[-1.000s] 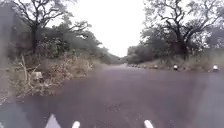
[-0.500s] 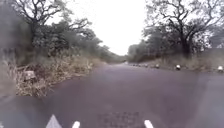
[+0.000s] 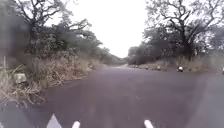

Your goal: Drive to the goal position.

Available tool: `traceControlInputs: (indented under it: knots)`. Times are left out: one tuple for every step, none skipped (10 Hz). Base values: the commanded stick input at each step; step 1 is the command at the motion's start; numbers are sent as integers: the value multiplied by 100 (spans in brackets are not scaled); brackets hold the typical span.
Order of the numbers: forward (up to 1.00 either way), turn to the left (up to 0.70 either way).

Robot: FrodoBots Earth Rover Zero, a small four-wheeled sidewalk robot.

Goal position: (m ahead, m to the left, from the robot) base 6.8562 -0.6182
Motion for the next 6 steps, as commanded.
traceControlInputs:
  knots:
    - [70, 0]
    - [70, 0]
    - [70, 0]
    - [70, 0]
    - [70, 0]
    - [70, 0]
